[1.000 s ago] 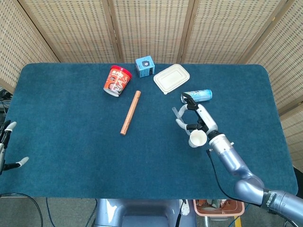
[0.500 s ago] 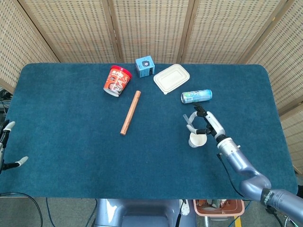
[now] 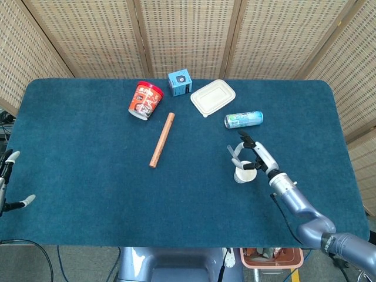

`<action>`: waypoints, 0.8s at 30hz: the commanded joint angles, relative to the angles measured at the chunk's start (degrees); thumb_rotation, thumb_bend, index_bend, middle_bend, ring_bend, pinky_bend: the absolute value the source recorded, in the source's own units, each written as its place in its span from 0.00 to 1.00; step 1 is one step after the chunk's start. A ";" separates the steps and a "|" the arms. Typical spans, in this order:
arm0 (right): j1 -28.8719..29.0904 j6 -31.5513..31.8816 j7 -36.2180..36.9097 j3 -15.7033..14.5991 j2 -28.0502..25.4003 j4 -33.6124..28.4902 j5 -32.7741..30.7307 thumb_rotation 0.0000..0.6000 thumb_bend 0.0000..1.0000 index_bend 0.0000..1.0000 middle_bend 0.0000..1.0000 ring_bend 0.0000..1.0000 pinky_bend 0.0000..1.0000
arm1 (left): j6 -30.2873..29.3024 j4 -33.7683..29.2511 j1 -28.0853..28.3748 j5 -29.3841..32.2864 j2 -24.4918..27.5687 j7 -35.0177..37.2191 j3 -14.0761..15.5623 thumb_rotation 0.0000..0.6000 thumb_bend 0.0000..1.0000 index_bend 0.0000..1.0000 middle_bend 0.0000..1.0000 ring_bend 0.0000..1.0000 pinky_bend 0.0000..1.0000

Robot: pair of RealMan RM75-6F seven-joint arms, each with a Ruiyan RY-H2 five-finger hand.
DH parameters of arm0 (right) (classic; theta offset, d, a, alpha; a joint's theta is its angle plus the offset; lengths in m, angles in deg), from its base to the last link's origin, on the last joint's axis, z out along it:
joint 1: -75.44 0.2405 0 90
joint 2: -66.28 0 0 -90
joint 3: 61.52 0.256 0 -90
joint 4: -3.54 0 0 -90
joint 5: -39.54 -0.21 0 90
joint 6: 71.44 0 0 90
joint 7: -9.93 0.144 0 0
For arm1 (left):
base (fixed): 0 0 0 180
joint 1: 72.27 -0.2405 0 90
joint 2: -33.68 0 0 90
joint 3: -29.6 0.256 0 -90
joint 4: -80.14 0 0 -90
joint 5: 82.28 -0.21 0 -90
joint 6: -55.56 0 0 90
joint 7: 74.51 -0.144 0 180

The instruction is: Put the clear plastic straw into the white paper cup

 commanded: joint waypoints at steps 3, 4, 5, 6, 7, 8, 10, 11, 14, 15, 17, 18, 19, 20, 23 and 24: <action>0.57 0.48 1.47 -1.29 0.27 1.46 0.46 1.00 0.48 0.67 0.00 0.00 0.00 | 0.19 0.00 0.13 0.17 -0.14 -0.29 -0.02 1.00 0.06 0.00 0.00 0.00 0.00; 0.63 0.59 1.70 -1.52 0.31 1.71 0.56 1.00 0.48 0.67 0.00 0.00 0.00 | 0.18 -0.02 0.13 0.18 -0.16 -0.35 -0.02 1.00 0.06 0.00 0.00 0.00 0.00; 0.76 0.68 2.12 -1.81 0.33 1.93 0.72 1.00 0.48 0.67 0.00 0.00 0.00 | 0.18 -0.03 0.13 0.21 -0.19 -0.43 -0.02 1.00 0.07 0.00 0.00 0.00 0.00; 0.85 0.76 2.45 -1.99 0.33 2.09 0.83 1.00 0.48 0.67 0.00 0.00 0.00 | 0.18 -0.05 0.14 0.23 -0.19 -0.49 -0.02 1.00 0.07 0.00 0.00 0.00 0.00; 0.96 0.82 2.75 -2.20 0.34 2.25 0.99 1.00 0.48 0.67 0.00 0.00 0.00 | 0.23 -0.05 0.16 0.26 -0.21 -0.54 -0.02 1.00 0.06 0.00 0.00 0.00 0.00; 1.08 0.93 3.12 -2.49 0.33 2.43 1.19 1.00 0.48 0.67 0.00 0.00 0.00 | 0.30 -0.06 0.20 0.28 -0.23 -0.60 -0.02 1.00 0.07 0.00 0.00 0.00 0.00; 1.23 1.10 3.66 -2.97 0.35 2.68 1.51 1.00 0.48 0.67 0.00 0.00 0.00 | 0.30 -0.08 0.21 0.24 -0.25 -0.62 0.00 1.00 0.07 0.00 0.00 0.00 0.00; 1.31 1.22 3.98 -3.33 0.40 2.89 1.73 1.00 0.48 0.67 0.00 0.00 0.00 | 0.26 -0.12 0.20 0.19 -0.24 -0.63 0.03 1.00 0.07 0.00 0.00 0.00 0.00; 1.60 1.36 4.29 -4.10 0.52 3.43 2.14 1.00 0.48 0.67 0.00 0.00 0.00 | 0.22 -0.13 0.18 0.18 -0.24 -0.60 0.04 1.00 0.06 0.00 0.00 0.00 0.00; 1.69 1.43 4.26 -4.33 0.61 3.62 2.22 1.00 0.48 0.67 0.00 0.00 0.00 | 0.24 -0.13 0.18 0.20 -0.22 -0.56 0.04 1.00 0.06 0.00 0.00 0.00 0.00; 1.87 1.50 4.27 -4.81 0.75 3.90 2.37 1.00 0.48 0.67 0.00 0.00 0.00 | 0.21 -0.12 0.16 0.19 -0.20 -0.52 0.04 1.00 0.06 0.00 0.00 0.00 0.00; 1.99 1.55 4.31 -5.09 0.79 4.03 2.48 1.00 0.48 0.67 0.00 0.00 0.00 | 0.17 -0.11 0.15 0.17 -0.19 -0.50 0.04 1.00 0.07 0.00 0.00 0.00 0.00; 2.10 1.60 4.33 -5.29 0.82 4.12 2.58 1.00 0.47 0.66 0.00 0.00 0.00 | 0.15 -0.12 0.15 0.16 -0.19 -0.49 0.04 1.00 0.07 0.00 0.00 0.00 0.00; 2.22 1.76 4.33 -5.60 0.87 4.24 2.84 1.00 0.45 0.64 0.00 0.00 0.00 | 0.17 -0.12 0.16 0.17 -0.19 -0.49 0.04 1.00 0.07 0.00 0.00 0.00 0.00; 2.44 2.21 4.60 -6.14 0.97 4.50 3.23 1.00 0.33 0.54 0.00 0.00 0.00 | 0.30 -0.14 0.20 0.23 -0.15 -0.45 0.05 1.00 0.07 0.00 0.00 0.00 0.00; 2.52 2.44 4.77 -6.33 1.01 4.58 3.36 1.00 0.30 0.52 0.00 0.00 0.00 | 0.27 -0.13 0.19 0.23 -0.15 -0.46 0.05 1.00 0.06 0.00 0.00 0.00 0.00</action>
